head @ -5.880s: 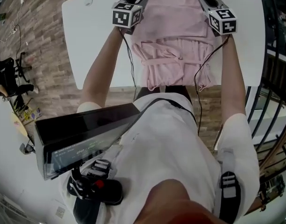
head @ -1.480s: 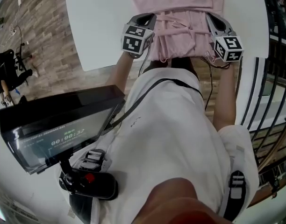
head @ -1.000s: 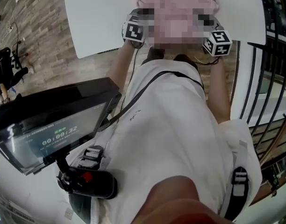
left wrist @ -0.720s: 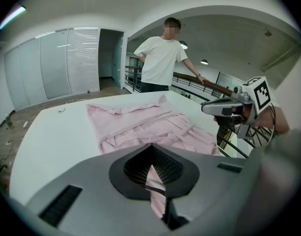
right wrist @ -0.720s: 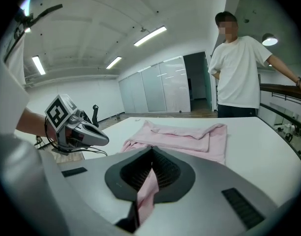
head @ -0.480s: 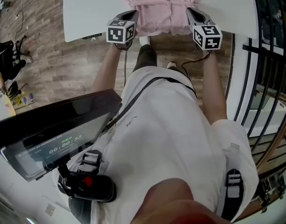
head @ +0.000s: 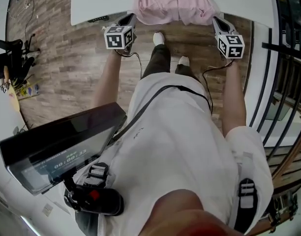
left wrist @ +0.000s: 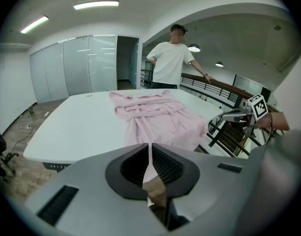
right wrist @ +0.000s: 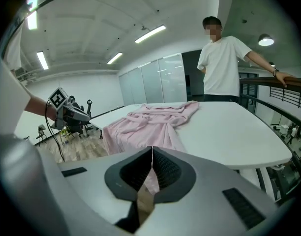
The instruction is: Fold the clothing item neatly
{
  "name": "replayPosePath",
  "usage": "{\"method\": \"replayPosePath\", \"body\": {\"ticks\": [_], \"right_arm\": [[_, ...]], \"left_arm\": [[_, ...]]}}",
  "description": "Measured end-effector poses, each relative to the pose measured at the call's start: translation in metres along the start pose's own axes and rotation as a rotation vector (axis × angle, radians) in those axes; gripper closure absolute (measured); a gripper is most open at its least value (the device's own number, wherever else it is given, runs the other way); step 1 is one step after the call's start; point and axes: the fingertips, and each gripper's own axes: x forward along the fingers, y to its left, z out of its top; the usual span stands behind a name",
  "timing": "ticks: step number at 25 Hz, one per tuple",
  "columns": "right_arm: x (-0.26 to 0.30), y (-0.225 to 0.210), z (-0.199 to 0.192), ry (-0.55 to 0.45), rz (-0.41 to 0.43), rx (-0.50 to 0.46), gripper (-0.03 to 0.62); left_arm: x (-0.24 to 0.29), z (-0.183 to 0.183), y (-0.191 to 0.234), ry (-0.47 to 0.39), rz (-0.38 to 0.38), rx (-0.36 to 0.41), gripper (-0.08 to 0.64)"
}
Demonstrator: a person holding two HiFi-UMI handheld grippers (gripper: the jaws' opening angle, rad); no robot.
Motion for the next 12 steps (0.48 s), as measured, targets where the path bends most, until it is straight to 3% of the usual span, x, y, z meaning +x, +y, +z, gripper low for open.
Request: {"method": "replayPosePath", "body": {"ticks": [2,5,8,12], "right_arm": [[-0.001,0.002,-0.020,0.028,0.003,0.010,0.586],[0.002,-0.005,-0.044,0.076,0.007,0.014,0.584],[0.002,-0.010,-0.065,0.125,0.004,0.013,0.529],[0.002,-0.017,-0.084,0.166,-0.015,0.001,0.472]], "left_arm": [[-0.003,-0.029,0.007,0.048,0.014,-0.006,0.555],[0.005,-0.061,0.018,0.105,0.036,-0.023,0.489],[0.011,-0.087,0.024,0.158,0.041,-0.016,0.411],[0.029,-0.114,0.035,0.238,0.045,0.042,0.379]]}}
